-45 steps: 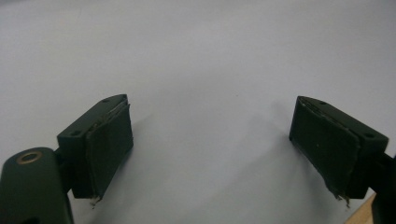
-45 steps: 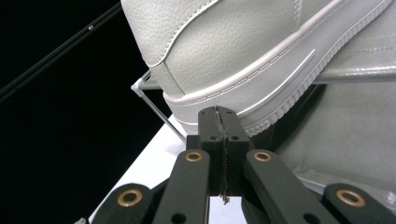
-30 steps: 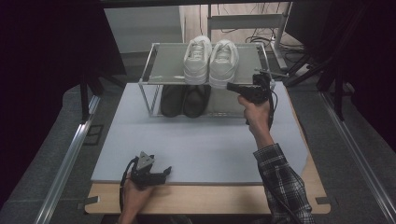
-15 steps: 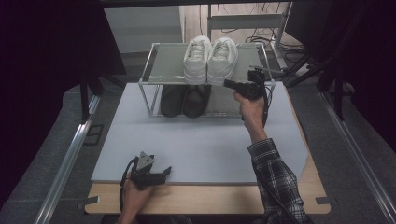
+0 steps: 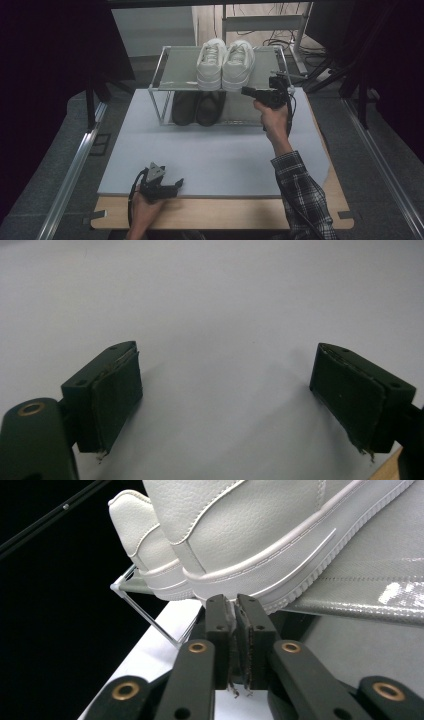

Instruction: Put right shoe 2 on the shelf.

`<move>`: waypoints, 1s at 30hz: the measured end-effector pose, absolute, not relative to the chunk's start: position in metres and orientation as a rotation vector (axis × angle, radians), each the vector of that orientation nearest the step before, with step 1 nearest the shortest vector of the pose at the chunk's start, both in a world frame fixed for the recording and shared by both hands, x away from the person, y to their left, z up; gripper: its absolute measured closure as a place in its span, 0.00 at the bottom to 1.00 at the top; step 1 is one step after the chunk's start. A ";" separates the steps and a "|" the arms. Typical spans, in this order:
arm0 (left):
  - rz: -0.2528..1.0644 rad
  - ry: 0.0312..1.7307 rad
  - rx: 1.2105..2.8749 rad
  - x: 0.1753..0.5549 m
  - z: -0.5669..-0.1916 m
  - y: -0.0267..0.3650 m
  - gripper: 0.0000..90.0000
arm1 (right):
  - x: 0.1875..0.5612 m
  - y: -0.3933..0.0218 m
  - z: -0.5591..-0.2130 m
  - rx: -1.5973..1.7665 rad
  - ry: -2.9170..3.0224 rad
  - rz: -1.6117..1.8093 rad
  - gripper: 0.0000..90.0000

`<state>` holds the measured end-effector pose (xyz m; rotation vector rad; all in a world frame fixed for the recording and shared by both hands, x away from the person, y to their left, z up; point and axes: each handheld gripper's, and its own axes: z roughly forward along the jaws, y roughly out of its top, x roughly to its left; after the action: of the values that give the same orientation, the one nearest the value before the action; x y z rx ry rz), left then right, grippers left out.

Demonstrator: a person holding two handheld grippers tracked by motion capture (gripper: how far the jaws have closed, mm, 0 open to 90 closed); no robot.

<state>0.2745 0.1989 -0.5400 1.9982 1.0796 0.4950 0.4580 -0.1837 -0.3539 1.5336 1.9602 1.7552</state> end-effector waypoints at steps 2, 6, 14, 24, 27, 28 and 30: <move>0.495 1.077 1.999 0.275 -0.540 0.199 0.14 | 0.456 -0.184 -0.353 1.526 1.969 1.744 0.90; 0.495 1.079 1.999 0.275 -0.540 0.199 0.14 | 0.453 -0.187 -0.354 1.504 1.977 1.731 0.84; 0.495 1.079 2.000 0.275 -0.540 0.199 0.14 | 0.446 -0.189 -0.355 1.469 1.998 1.715 0.71; 0.495 1.079 2.001 0.275 -0.540 0.199 0.14 | 0.434 -0.197 -0.358 1.400 2.006 1.673 0.56; 0.495 1.080 1.999 0.274 -0.540 0.199 0.14 | 0.431 -0.200 -0.359 1.384 2.012 1.659 0.53; 0.495 1.080 1.999 0.274 -0.540 0.199 0.14 | 0.430 -0.201 -0.360 1.377 2.015 1.653 0.53; 0.496 1.079 2.000 0.274 -0.540 0.199 0.14 | 0.428 -0.203 -0.361 1.366 2.022 1.640 0.52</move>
<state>0.2744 0.1988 -0.5399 2.0000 1.0794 0.4956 0.4277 -0.2027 -0.3615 1.3663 2.0221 1.6395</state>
